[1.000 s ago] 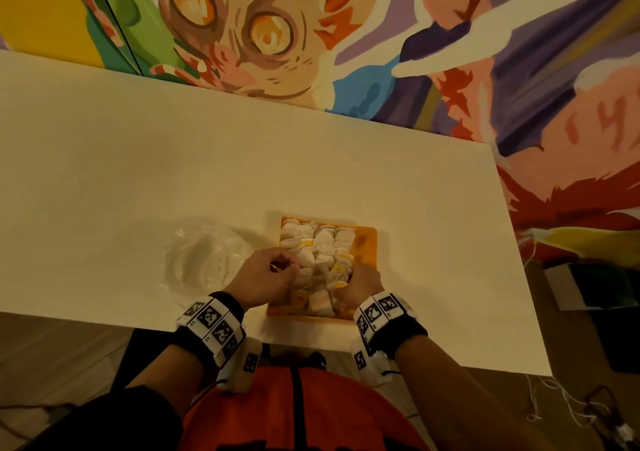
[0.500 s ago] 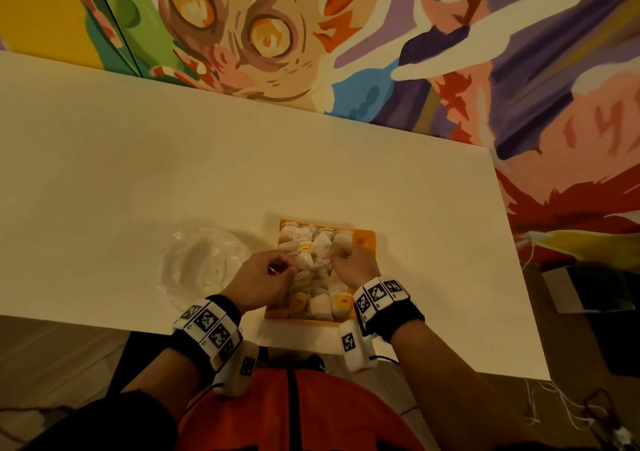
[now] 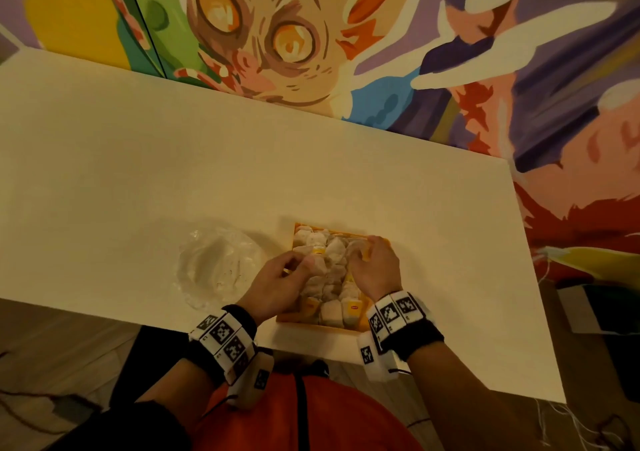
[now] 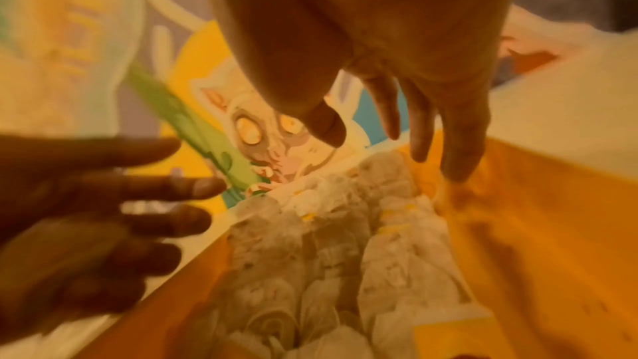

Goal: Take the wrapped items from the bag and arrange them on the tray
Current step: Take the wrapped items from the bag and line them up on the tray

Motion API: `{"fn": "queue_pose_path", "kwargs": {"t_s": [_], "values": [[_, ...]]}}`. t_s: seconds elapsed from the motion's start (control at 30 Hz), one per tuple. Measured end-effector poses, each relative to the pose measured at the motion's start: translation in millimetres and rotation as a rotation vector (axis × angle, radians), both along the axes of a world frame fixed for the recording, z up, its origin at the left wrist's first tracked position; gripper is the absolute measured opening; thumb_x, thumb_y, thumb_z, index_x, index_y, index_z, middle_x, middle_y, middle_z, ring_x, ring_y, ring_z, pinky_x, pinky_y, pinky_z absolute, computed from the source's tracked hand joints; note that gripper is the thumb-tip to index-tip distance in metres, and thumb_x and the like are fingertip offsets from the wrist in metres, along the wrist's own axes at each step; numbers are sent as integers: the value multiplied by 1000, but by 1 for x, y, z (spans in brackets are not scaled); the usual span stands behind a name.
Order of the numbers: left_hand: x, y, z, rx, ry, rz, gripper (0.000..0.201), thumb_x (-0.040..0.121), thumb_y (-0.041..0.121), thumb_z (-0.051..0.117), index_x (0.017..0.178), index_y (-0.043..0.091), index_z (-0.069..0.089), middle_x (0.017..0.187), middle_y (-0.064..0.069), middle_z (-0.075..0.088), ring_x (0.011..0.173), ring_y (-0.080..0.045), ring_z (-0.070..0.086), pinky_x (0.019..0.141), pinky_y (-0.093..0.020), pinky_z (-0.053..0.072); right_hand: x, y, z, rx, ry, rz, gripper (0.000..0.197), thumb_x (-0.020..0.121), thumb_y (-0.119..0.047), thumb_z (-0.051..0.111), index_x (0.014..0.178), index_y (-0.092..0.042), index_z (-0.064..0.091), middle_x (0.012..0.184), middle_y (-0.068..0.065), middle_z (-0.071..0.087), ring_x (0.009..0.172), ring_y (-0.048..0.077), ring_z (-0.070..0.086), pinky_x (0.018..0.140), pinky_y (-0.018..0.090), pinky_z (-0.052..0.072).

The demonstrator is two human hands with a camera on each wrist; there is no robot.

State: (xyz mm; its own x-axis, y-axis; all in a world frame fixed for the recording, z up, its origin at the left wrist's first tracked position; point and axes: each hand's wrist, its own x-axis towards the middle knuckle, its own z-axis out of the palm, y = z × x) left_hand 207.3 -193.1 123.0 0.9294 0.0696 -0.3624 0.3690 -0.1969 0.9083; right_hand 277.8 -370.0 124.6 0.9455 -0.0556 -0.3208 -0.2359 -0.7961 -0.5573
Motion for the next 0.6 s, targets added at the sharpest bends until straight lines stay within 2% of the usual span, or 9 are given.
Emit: {"fn": "queue_pose_path", "kwargs": {"t_s": [0.03,0.1,0.17,0.27,0.33,0.4,0.43,0.5,0.6], "values": [[0,-2,4,-129,55,38,31,97,44,49,108,20,65,98,5,67,80,-6,62,65,-16,47,-6,3,4,23,-135,35,34,92,-28,57,123,-14,59,123,6,57,110,23,57,90,29,45],[1,-3,5,-300,111,51,41,95,54,45,120,25,60,116,6,66,104,-9,63,85,-24,51,-18,10,14,196,-276,143,19,90,-23,63,108,-19,66,105,-2,65,94,12,61,82,27,51],[4,-3,6,-361,122,19,55,87,69,43,124,32,56,119,3,63,108,-11,62,95,-35,50,-33,18,25,424,-146,280,11,88,-19,69,97,-23,68,93,-8,69,81,5,65,72,25,53],[11,-5,15,-509,144,35,53,93,64,34,125,27,53,108,-3,60,90,-10,66,76,-27,53,-46,28,27,528,27,429,24,80,-19,77,100,-27,66,93,-9,68,82,8,67,75,27,57],[15,-8,21,-571,150,52,52,95,60,31,126,24,53,101,-3,54,81,-10,65,69,-25,50,-50,33,23,548,14,384,27,78,-16,79,100,-25,65,92,-7,67,80,11,68,75,30,58],[17,-9,25,-584,129,63,54,97,57,29,128,19,51,94,-2,45,61,-6,53,54,-20,44,-51,36,16,561,-34,283,19,82,-11,75,96,-23,68,89,-5,69,79,14,68,75,35,59],[17,-9,25,-579,129,73,53,98,55,30,128,17,51,93,-2,43,58,-7,49,50,-20,40,-52,36,13,580,-45,238,16,84,-10,73,93,-22,69,87,-3,70,77,16,69,74,37,59],[17,-6,24,-568,139,69,51,95,55,42,127,16,53,99,-6,48,72,-14,54,55,-22,43,-53,35,11,633,-46,163,13,86,-11,71,90,-23,70,85,0,72,77,19,70,73,38,59],[14,3,13,-447,90,-39,41,79,42,63,114,21,63,114,-11,61,106,-28,61,81,-36,51,-54,29,11,653,-54,82,17,88,-8,69,88,-25,71,85,1,73,79,21,70,72,36,59]]}}
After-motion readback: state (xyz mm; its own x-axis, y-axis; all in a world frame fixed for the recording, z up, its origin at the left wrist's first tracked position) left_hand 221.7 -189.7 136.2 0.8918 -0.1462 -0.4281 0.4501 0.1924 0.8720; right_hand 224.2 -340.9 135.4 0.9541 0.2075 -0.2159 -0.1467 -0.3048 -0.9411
